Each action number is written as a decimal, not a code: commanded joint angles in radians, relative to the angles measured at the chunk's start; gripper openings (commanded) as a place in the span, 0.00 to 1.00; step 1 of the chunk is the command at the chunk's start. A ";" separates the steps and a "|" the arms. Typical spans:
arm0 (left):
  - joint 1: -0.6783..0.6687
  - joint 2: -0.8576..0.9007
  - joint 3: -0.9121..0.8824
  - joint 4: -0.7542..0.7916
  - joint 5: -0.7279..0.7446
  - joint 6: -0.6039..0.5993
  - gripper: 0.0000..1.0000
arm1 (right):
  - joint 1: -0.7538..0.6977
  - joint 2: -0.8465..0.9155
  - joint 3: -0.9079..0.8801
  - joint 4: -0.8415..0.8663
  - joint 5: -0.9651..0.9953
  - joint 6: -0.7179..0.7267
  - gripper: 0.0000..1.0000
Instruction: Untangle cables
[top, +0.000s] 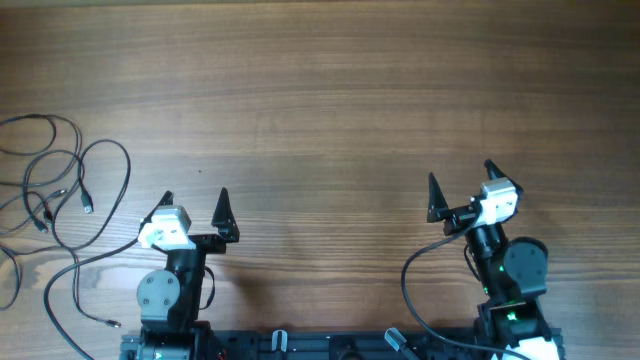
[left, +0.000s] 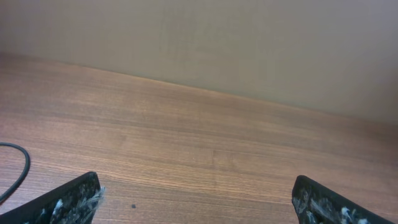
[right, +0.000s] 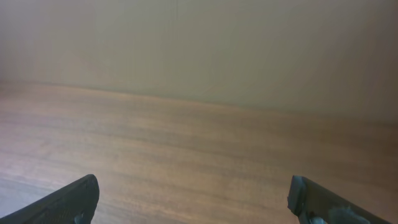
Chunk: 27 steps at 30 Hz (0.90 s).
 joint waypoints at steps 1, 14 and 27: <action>0.003 -0.009 -0.003 -0.002 0.008 0.005 1.00 | 0.003 -0.113 -0.002 -0.082 -0.011 0.008 1.00; 0.003 -0.009 -0.003 -0.002 0.008 0.004 1.00 | 0.002 -0.522 -0.002 -0.488 -0.007 0.007 1.00; 0.003 -0.009 -0.003 -0.002 0.008 0.004 1.00 | -0.146 -0.522 -0.002 -0.488 -0.008 0.117 1.00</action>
